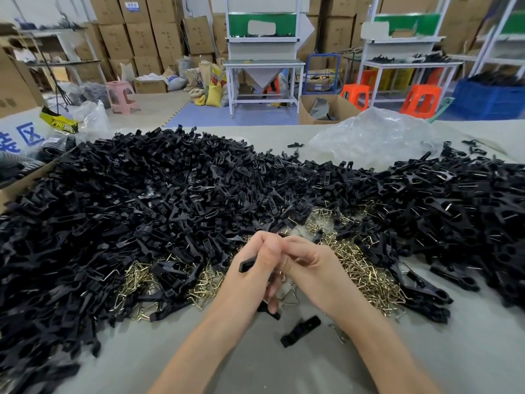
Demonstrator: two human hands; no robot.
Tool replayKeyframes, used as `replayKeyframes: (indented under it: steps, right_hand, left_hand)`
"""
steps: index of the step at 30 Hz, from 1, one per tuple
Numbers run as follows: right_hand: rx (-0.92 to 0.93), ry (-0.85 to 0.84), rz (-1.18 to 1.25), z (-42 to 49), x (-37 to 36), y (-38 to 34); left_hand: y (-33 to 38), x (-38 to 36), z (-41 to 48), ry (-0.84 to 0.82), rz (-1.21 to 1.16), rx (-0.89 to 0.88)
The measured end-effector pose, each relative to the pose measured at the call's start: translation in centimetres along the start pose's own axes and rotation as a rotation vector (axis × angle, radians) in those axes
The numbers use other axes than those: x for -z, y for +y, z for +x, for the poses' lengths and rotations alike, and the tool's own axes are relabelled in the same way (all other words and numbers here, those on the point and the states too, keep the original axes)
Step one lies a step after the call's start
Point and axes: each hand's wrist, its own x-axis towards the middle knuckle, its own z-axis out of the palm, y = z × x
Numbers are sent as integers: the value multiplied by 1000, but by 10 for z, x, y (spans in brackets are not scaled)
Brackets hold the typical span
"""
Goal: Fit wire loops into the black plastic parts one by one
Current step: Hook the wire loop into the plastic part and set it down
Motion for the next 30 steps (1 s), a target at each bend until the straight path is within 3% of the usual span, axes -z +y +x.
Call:
replayKeyframes:
  steps: [4, 10, 20, 30]
  right_hand:
    - [49, 84, -292, -1, 4, 3]
    - [170, 61, -474, -2, -2, 3]
    - [109, 36, -443, 0, 2, 3]
    - [107, -28, -365, 0, 1, 6]
  left_hand:
    - [1, 0, 1, 31, 19, -8]
    - [5, 1, 5, 85, -68, 43]
    - [9, 3, 9, 226, 122, 98]
    - [10, 4, 8, 240, 163, 84]
